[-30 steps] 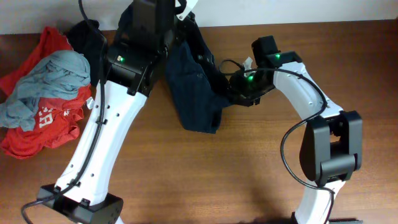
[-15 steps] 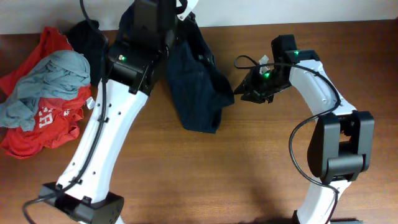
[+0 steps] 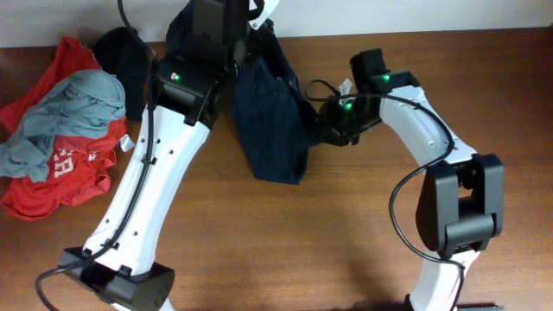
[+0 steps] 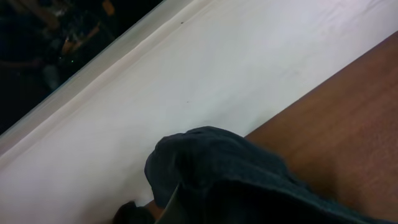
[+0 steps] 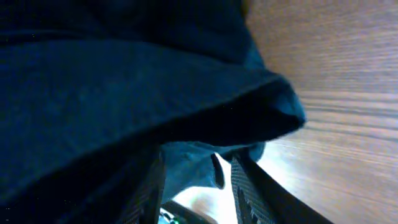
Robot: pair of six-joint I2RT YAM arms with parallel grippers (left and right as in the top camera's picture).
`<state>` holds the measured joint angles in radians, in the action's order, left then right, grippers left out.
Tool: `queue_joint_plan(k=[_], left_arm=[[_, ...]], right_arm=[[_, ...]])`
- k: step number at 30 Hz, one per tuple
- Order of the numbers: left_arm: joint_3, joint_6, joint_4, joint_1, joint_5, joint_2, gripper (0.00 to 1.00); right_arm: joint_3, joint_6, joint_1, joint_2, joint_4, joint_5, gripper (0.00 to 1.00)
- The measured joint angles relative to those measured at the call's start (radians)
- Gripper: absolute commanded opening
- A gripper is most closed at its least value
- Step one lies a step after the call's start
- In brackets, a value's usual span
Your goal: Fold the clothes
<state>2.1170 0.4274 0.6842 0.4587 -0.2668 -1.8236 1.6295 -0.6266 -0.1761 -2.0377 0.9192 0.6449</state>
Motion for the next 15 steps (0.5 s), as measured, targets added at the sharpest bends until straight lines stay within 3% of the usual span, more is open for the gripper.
queue_joint_plan(k=[8,15], left_arm=[[0.000,0.000,0.008,0.000,-0.004,0.000,0.01],[0.000,0.000,0.008,0.000,-0.004,0.000,0.01]], right_arm=[[0.000,-0.051,0.000,0.000,-0.027,-0.016,0.41],[0.000,-0.058,0.004,0.000,-0.043,-0.016,0.48]])
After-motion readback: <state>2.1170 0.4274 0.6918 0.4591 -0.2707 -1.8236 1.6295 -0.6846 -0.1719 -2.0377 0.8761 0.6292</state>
